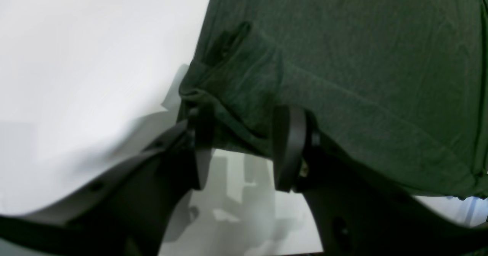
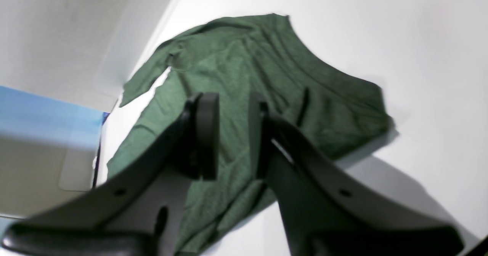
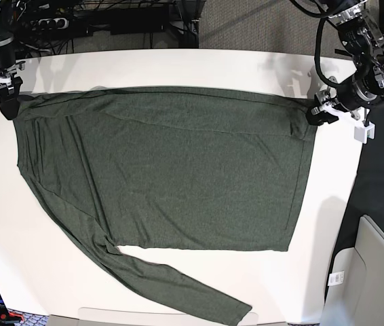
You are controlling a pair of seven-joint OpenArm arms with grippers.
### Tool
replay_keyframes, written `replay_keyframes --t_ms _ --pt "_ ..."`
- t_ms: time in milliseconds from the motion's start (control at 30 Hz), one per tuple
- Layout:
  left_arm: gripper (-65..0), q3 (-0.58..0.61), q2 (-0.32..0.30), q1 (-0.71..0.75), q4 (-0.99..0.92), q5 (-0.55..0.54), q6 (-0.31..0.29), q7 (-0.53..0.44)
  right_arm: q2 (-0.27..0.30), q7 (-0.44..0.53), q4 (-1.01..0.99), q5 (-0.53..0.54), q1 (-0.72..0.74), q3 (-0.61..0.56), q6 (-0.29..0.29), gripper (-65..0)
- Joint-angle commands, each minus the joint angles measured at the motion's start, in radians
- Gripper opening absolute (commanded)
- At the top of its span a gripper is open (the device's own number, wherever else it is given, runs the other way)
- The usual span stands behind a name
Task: Fold the T-shirt properly
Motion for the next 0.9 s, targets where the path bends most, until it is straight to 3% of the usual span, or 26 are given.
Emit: replay_keyframes --t_ms 0,300,700,867 --pt "-39.2 -0.005 -0.014 0.006 0.035 -0.017 -0.002 0.009 0.015 0.015 0.018 0.021 -0.01 0.005 0.015 -50.6" --pt "-37.5 0.001 -0.036 0.111 0.13 -0.019 -0.005 0.009 0.015 0.013 0.021 0.021 -0.038 0.003 0.013 -50.4" --pt "-35.9 0.002 -0.036 0.106 0.152 -0.02 -0.005 0.01 0.015 -0.019 0.021 0.021 -0.049 0.003 0.012 -50.3" --pt "-35.8 0.036 -0.036 0.095 0.148 -0.02 -0.005 0.012 0.015 -0.03 0.021 0.021 -0.049 0.003 0.007 -40.4"
